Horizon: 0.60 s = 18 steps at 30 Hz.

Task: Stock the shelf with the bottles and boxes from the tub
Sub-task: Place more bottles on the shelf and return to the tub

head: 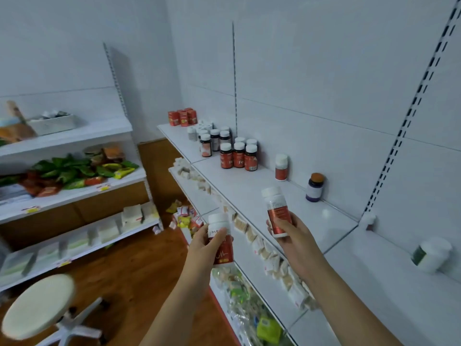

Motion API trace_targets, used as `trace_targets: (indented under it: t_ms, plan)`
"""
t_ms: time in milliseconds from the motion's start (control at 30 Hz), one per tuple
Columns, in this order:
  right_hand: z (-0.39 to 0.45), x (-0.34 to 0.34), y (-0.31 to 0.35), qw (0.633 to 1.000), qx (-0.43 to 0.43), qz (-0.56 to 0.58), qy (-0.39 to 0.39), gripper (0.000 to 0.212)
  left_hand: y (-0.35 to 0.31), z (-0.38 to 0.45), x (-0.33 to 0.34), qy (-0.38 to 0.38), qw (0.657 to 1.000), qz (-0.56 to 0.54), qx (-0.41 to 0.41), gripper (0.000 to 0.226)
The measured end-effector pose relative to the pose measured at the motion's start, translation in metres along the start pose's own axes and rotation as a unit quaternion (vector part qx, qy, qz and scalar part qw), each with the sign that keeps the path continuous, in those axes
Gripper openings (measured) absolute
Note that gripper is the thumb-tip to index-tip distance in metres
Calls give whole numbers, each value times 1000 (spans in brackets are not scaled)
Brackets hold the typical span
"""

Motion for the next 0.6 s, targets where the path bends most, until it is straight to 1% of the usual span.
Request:
trace_targets:
  t_ms: [67, 100, 233, 300, 367, 433, 533, 600]
  plan:
    - [28, 6, 3, 999, -23, 7, -36, 50, -8, 39, 9, 37, 999, 14, 4, 48]
    - [42, 9, 5, 998, -35, 2, -56, 49, -11, 59, 12, 51, 998, 21, 9, 47]
    - [102, 17, 14, 984, -78, -55, -149, 39, -31, 135, 24, 113, 992, 32, 34, 25]
    - [126, 21, 23, 971, -94, -95, -198, 42, -40, 169, 30, 140, 988, 48, 39, 27]
    - [144, 23, 34, 956, -114, -117, -244, 45, -47, 202, 40, 168, 982, 68, 47, 34]
    - [155, 25, 45, 938, -139, -131, -289, 48, -50, 233, 55, 183, 978, 86, 59, 35]
    - [168, 23, 53, 916, -163, -155, -334, 47, -49, 264, 83, 204, 970, 106, 75, 31]
    - [180, 19, 55, 901, -173, -189, -349, 44, -48, 276, 103, 221, 963, 123, 93, 33]
Point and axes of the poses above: each hand's wrist, its own z-axis towards the middle knuckle, its own x-axis out of the palm, y = z × x, the point moved 7 cm from there along z, towards the middle knuckle, and after that the axes turned 8 degrees about -y, right-handed, at the moved point
